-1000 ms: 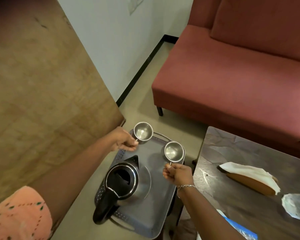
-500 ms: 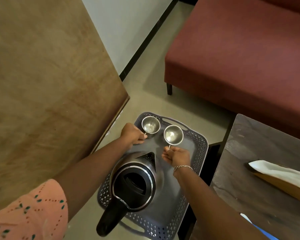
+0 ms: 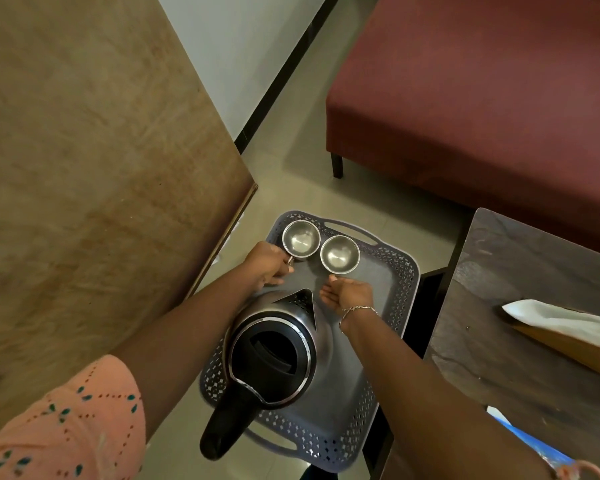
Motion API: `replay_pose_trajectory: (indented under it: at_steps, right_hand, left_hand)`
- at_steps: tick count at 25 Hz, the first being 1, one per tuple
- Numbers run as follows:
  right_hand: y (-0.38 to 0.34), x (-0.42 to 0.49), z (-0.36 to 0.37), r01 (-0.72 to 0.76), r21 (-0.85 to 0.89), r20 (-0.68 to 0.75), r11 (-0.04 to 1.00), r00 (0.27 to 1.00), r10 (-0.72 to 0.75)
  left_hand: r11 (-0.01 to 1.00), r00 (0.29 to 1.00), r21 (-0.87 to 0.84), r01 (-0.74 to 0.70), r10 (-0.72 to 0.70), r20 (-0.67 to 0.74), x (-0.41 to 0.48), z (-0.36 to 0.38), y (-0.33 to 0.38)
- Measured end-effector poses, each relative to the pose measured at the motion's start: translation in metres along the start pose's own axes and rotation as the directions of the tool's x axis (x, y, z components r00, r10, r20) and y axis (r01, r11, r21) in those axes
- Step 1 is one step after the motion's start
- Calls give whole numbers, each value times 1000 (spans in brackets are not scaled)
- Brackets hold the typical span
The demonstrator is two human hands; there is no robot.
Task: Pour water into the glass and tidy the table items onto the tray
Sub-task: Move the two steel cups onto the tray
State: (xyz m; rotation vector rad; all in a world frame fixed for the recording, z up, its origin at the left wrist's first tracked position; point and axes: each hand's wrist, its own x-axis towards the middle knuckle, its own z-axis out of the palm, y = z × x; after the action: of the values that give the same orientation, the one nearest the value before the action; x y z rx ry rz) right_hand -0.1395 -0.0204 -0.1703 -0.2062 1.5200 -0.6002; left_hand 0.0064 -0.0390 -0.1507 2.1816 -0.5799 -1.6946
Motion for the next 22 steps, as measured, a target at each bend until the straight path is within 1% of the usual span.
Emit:
replay_pose_trajectory:
  at_steps: [3,5,6,7,8,10,11,13,15,16,17,18,19,20,21,22]
  right_hand:
    - [-5,-11,-5,-22,-30,68,999,997,24]
    - [-10,-20,-19,-19,-51,89,999,996,23]
    - [-14,-25,-30,-12,-50,91,999,996,17]
    - [-18,-30,-43,3,-46,92,999,996,1]
    - [-21,-35,-55,33,-57,93,998,995,-28]
    - [-27,-46,-92,126,-104,90,986,989,-117]
    - [-29,-51,-107,174,-129,93,976,982,-163]
    - [-31,-65,-150,250,-189,78,950,968,-239]
    - [-28,-78,-196,301,-253,56,919,953,-297]
    - [-25,-85,-217,323,-289,40,901,945,-326]
    - [-20,-91,-238,340,-331,20,880,935,-354]
    - [-15,-98,-260,353,-372,-5,858,924,-382]
    - [-8,-104,-282,361,-414,-28,836,913,-408]
    - [0,-110,-302,356,-460,-52,813,904,-424]
    - [10,-114,-320,335,-506,-77,795,900,-428]
    - [21,-118,-336,304,-540,-103,785,902,-420]
  left_hand:
    - [997,997,39,-74,75,-17,-22,-9,-5]
    - [981,974,73,-180,188,-125,-44,-16,-9]
    - [963,941,106,-247,265,-210,-58,-18,-11]
    - [941,890,140,-308,337,-308,-74,-20,-14]
    - [918,823,172,-357,396,-408,-90,-22,-15]
    - [877,663,225,-424,470,-583,-127,-15,-18]
    - [855,586,239,-461,495,-641,-143,-11,-19]
    - [768,454,296,-568,592,-666,-182,16,-20]
    - [632,328,425,-649,735,-593,-216,56,-28]
    - [560,289,485,-672,801,-524,-228,77,-35]
    - [499,280,529,-686,853,-441,-238,98,-46]
    - [454,301,558,-695,888,-349,-247,123,-57]
    - [421,340,578,-699,907,-250,-252,146,-70]
    - [398,386,592,-701,910,-154,-255,169,-84]
    - [395,444,593,-702,893,-70,-256,191,-99]
    - [422,524,578,-699,852,11,-257,211,-113]
